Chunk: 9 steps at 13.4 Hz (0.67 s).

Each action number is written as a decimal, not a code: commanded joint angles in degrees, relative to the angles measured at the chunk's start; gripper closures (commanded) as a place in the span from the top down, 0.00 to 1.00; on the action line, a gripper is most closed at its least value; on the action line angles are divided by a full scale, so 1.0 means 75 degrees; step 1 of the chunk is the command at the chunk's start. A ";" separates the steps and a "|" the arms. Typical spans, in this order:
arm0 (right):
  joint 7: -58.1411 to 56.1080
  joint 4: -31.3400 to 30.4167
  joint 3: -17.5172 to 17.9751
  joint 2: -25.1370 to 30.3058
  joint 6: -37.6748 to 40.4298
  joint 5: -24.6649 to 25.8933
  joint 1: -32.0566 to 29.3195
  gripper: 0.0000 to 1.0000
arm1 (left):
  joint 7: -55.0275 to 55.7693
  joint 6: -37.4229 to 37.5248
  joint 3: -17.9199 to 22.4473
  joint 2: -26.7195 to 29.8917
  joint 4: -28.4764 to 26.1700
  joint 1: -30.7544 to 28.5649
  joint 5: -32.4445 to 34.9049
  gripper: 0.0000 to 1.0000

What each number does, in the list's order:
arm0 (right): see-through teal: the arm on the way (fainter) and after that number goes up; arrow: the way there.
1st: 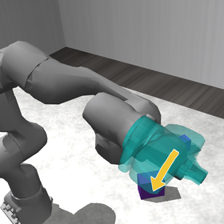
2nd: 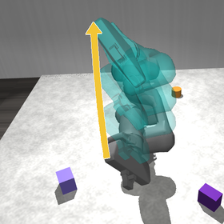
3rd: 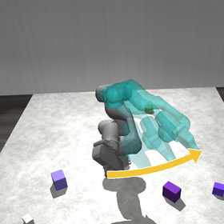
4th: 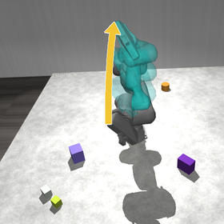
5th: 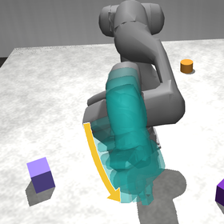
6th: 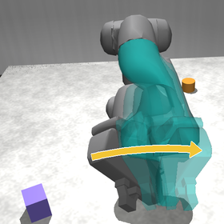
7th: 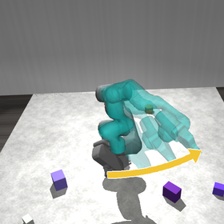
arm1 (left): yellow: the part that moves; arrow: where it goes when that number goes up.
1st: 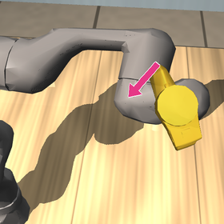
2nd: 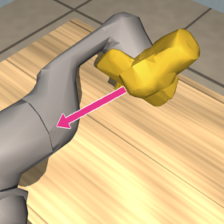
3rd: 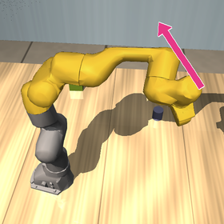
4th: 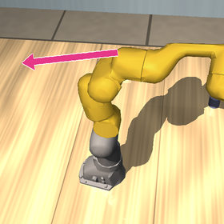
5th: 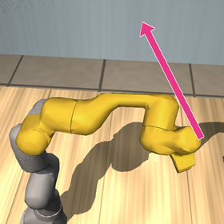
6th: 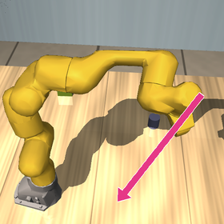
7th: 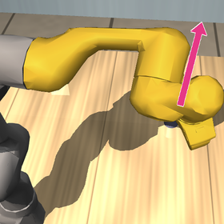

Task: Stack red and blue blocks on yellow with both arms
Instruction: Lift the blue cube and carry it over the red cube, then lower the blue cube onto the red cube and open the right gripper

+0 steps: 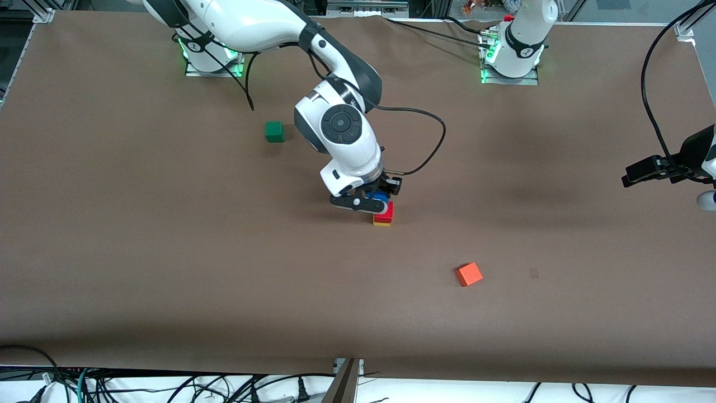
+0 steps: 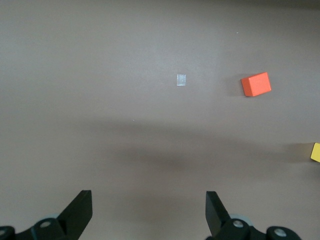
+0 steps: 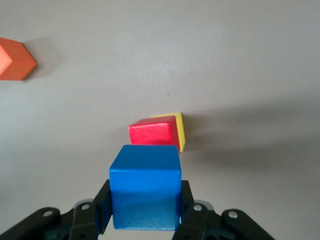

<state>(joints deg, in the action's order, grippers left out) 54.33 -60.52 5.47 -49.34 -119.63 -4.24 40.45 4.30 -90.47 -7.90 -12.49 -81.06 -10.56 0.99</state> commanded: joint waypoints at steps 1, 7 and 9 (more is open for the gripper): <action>0.0127 0.0381 -0.0085 -0.0335 -0.0268 0.0376 0.0150 0.39 | -0.0046 0.0016 0.0011 -0.0069 0.0167 0.0025 -0.0074 1.00; 0.0103 0.0381 -0.0073 -0.0476 -0.0280 0.0717 0.0209 0.39 | -0.0046 0.0016 0.0011 -0.0069 0.0167 0.0014 -0.0074 1.00; 0.0103 0.0381 -0.0073 -0.0546 -0.0315 0.0834 0.0244 0.39 | -0.0046 0.0016 0.0011 -0.0069 0.0167 0.0014 -0.0074 1.00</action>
<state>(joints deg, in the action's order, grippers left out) 54.33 -60.20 5.37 -51.71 -121.97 0.48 41.50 4.30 -90.47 -7.94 -12.49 -81.05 -10.48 0.99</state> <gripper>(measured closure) 0.445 0.000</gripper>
